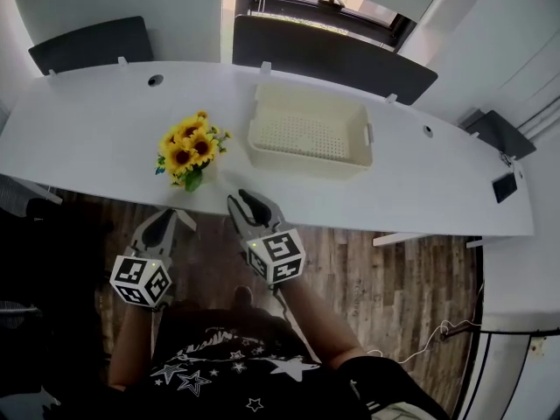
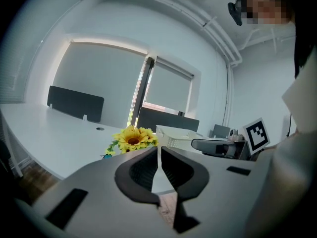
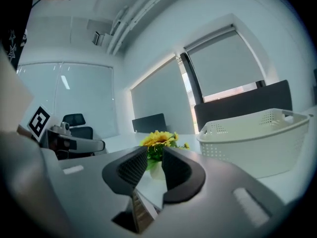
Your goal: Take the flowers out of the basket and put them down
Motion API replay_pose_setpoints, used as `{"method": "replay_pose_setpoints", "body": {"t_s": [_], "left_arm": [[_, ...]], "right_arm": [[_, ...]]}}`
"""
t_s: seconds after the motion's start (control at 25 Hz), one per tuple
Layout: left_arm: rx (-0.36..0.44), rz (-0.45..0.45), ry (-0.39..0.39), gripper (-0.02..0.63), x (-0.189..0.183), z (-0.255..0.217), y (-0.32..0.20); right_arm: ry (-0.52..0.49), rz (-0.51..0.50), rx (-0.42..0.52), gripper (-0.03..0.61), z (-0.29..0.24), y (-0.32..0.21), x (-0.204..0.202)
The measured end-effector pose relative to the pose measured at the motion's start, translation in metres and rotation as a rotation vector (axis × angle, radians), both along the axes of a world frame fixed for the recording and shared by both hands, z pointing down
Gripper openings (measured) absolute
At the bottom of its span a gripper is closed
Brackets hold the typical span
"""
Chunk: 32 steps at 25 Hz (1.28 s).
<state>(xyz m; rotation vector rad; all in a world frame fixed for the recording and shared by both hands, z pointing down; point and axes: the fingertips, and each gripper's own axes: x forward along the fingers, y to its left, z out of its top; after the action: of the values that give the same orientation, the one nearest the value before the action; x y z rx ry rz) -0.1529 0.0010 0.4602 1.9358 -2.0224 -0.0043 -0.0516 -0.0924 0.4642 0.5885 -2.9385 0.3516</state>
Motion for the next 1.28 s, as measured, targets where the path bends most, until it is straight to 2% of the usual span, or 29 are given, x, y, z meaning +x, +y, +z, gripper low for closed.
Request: {"method": "replay_pose_setpoints", "body": {"t_s": [0.08, 0.16, 0.44, 0.68, 0.96, 1.28], "left_arm": [[0.015, 0.024, 0.011, 0.029, 0.0, -0.003, -0.005], [0.033, 0.052, 0.032, 0.029, 0.0, -0.006, -0.007], [0.043, 0.125, 0.05, 0.029, -0.024, -0.012, 0.028], [0.051, 0.156, 0.06, 0.029, -0.051, -0.014, 0.068], [0.097, 0.208, 0.064, 0.029, -0.063, -0.023, 0.099], [0.103, 0.27, 0.071, 0.029, -0.079, -0.013, 0.143]], "right_arm": [[0.007, 0.053, 0.001, 0.036, -0.001, -0.003, 0.006], [0.008, 0.1, 0.0, 0.003, -0.002, -0.002, 0.01], [0.045, 0.213, 0.064, 0.002, -0.005, 0.038, -0.005], [0.081, 0.236, 0.109, 0.002, -0.014, 0.088, -0.031], [0.11, 0.25, 0.134, 0.002, -0.02, 0.137, -0.043], [0.127, 0.283, 0.114, 0.002, -0.01, 0.193, -0.062]]}}
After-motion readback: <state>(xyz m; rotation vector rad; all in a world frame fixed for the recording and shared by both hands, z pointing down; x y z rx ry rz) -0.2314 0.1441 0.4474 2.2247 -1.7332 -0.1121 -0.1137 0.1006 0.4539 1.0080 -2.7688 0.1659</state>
